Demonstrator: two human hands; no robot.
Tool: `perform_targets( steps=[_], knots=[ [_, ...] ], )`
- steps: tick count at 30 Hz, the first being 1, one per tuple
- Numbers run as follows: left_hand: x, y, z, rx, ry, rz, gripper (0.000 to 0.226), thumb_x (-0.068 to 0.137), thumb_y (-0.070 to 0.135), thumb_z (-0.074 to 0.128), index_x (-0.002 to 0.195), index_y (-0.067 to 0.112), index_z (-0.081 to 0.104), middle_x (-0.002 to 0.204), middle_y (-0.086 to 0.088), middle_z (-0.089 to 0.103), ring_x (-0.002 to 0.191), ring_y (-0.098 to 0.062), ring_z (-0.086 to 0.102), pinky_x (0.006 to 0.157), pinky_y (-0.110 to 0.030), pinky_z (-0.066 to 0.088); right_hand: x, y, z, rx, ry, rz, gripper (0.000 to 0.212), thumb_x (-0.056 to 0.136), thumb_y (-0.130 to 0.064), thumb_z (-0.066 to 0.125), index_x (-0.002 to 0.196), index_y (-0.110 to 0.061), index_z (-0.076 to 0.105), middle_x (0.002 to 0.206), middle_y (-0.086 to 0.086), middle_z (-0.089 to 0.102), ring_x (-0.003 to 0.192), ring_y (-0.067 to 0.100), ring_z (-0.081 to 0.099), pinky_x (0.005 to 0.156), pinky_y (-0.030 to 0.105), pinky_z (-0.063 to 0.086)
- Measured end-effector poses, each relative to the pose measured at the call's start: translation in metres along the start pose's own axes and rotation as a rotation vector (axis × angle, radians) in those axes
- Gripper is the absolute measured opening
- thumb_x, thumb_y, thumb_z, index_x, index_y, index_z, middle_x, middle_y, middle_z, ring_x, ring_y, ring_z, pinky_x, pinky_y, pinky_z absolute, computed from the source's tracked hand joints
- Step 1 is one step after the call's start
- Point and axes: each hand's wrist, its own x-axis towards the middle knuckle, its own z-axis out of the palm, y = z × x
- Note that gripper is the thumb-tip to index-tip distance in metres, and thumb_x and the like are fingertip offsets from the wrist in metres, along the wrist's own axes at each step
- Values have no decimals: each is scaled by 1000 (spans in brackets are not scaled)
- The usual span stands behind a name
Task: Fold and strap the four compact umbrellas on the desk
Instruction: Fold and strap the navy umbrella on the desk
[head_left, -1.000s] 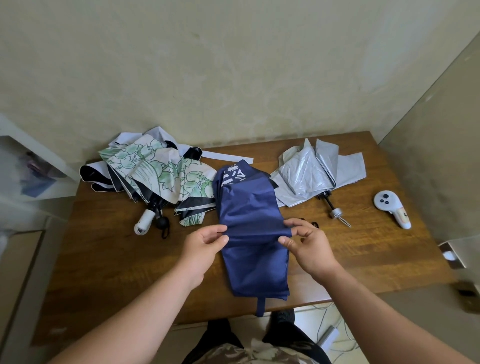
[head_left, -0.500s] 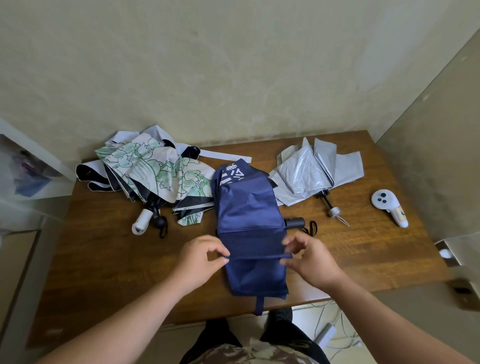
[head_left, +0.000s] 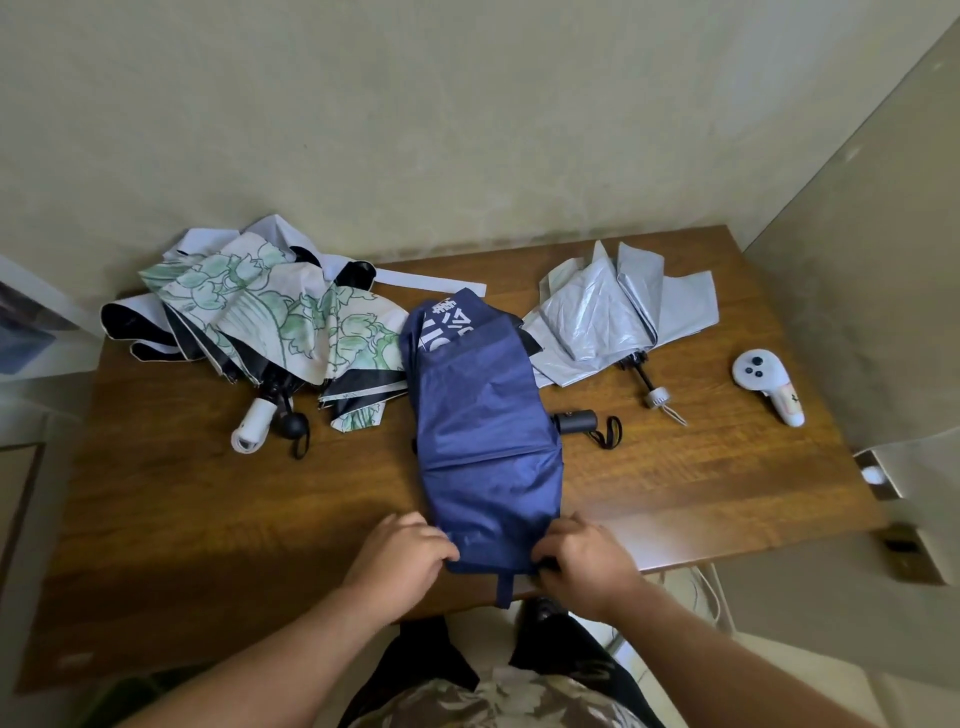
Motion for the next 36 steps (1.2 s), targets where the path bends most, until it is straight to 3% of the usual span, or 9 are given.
perform_targets(
  steps=[10, 15, 20, 22, 24, 26, 28, 31, 36],
  knots=[
    [57, 15, -2, -114, 139, 14, 47, 87, 5, 74, 131, 20, 70, 131, -2, 63, 118, -26, 60, 98, -41, 55, 41, -28, -6, -53, 233, -57, 42, 84, -27, 48, 120, -18, 68, 132, 6, 52, 114, 36, 55, 81, 50, 56],
    [52, 13, 8, 209, -314, 70, 72, 106, 42, 49, 166, 23, 15, 175, -3, -3, 160, -30, -3, 130, -49, 5, 39, -3, 5, -293, -188, 0, 73, 106, -54, 37, 165, -32, 1, 172, -2, -20, 159, 33, -13, 124, 61, 12],
    [14, -21, 20, 307, -420, 144, 81, 103, 68, 30, 165, 33, -8, 165, -1, -33, 152, -28, -34, 122, -51, -21, 20, 36, 13, -344, -152, -41, 76, 89, -71, 38, 155, -35, 44, 166, 3, 36, 144, 40, 46, 96, 69, 48],
    [7, -31, 15, 304, -471, 173, 77, 103, 68, 26, 164, 36, -6, 164, 1, -34, 151, -25, -36, 121, -50, -22, 22, 39, 6, -315, -159, -66, 71, 94, -71, 34, 158, -41, 34, 172, -5, 17, 154, 34, 27, 106, 74, 36],
    [9, -32, 0, 214, -498, 145, 65, 105, 65, 24, 164, 41, 9, 169, 8, -20, 155, -19, -27, 126, -48, -13, 27, 32, -8, -201, -173, -27, 62, 101, -67, 29, 159, -45, 27, 172, -16, -5, 159, 21, 1, 120, 66, 15],
    [23, -26, -21, -1, -350, 15, 46, 109, 54, 33, 152, 42, 44, 167, 12, 32, 157, -14, 21, 126, -40, 21, 39, 29, -24, -23, -86, 23, 43, 103, -54, 38, 138, -37, 56, 162, -12, 38, 152, 21, 29, 118, 47, 31],
    [46, -21, -42, -227, -65, -168, 26, 107, 39, 50, 126, 37, 67, 128, 13, 65, 120, -7, 57, 102, -32, 47, 55, 24, -47, 166, 77, 109, 25, 101, -38, 49, 115, -31, 68, 121, -2, 66, 116, 25, 62, 95, 39, 51],
    [86, -30, -63, -420, 314, -457, 31, 96, 22, 67, 127, 29, 65, 118, 7, 58, 110, -14, 58, 99, -35, 50, 81, 14, -79, 397, 323, 185, 27, 95, -21, 61, 120, -23, 72, 114, -2, 63, 100, 20, 64, 91, 32, 51],
    [134, -33, -93, -1182, 263, -777, 65, 98, 20, 70, 153, 33, 39, 129, -1, 58, 117, -22, 60, 100, -38, 51, 114, -2, -126, 633, 449, 214, 44, 94, -16, 61, 137, -24, 62, 125, -5, 55, 93, 15, 63, 93, 32, 52]
  ],
)
